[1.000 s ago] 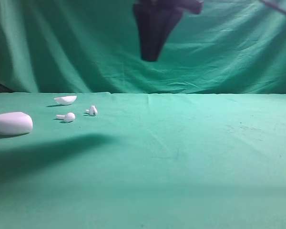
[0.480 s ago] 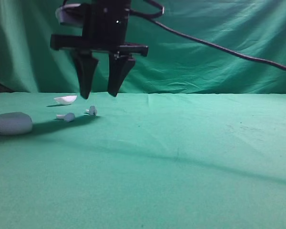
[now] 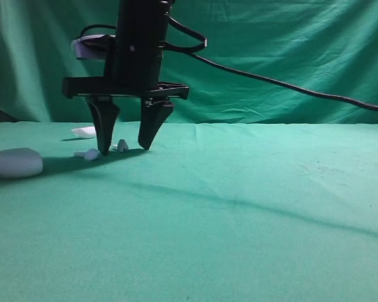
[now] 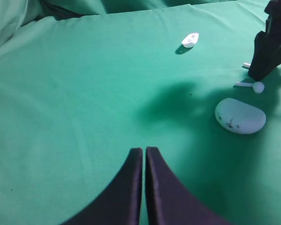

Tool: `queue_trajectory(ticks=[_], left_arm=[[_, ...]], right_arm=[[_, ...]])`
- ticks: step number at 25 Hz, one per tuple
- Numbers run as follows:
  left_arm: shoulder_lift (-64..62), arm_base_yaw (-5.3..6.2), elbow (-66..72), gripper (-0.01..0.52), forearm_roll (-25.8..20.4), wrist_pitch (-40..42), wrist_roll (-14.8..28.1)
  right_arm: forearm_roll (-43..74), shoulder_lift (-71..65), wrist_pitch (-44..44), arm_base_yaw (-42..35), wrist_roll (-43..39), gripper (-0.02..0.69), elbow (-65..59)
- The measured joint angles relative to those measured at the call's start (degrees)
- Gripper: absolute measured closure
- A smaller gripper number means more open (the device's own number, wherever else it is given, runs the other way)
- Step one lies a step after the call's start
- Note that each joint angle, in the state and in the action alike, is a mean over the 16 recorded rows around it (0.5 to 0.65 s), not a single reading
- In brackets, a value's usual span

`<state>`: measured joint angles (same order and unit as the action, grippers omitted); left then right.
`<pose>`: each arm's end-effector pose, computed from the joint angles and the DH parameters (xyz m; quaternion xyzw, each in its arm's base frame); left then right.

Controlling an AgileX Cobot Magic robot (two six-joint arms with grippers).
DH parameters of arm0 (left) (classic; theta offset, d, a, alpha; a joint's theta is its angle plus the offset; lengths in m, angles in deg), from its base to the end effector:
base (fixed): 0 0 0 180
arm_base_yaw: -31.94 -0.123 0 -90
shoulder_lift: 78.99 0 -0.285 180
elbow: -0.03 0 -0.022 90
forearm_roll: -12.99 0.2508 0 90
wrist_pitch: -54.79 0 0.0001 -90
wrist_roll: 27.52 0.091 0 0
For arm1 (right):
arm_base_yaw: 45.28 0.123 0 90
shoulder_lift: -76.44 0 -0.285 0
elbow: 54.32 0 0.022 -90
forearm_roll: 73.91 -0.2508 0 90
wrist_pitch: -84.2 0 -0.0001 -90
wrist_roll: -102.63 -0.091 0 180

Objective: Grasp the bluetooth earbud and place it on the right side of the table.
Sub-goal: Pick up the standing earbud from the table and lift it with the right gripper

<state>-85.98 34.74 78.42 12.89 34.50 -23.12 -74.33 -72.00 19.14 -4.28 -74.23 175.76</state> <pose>0.0529 -0.0026 0.1751 0.0496 0.7954 0.0077 0.6041 0.3921 0.3416 0.1702 -0.3708 0.9174 0.0501 0.1352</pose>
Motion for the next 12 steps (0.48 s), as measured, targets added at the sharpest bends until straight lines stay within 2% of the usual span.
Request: queue_trajectory(ticks=[12], left_arm=[[0.0, 0.0, 0.0, 0.514, 0.0, 0.0, 0.0]], right_arm=[[0.1, -0.8, 0.1, 0.0, -0.1, 0.491, 0.9]])
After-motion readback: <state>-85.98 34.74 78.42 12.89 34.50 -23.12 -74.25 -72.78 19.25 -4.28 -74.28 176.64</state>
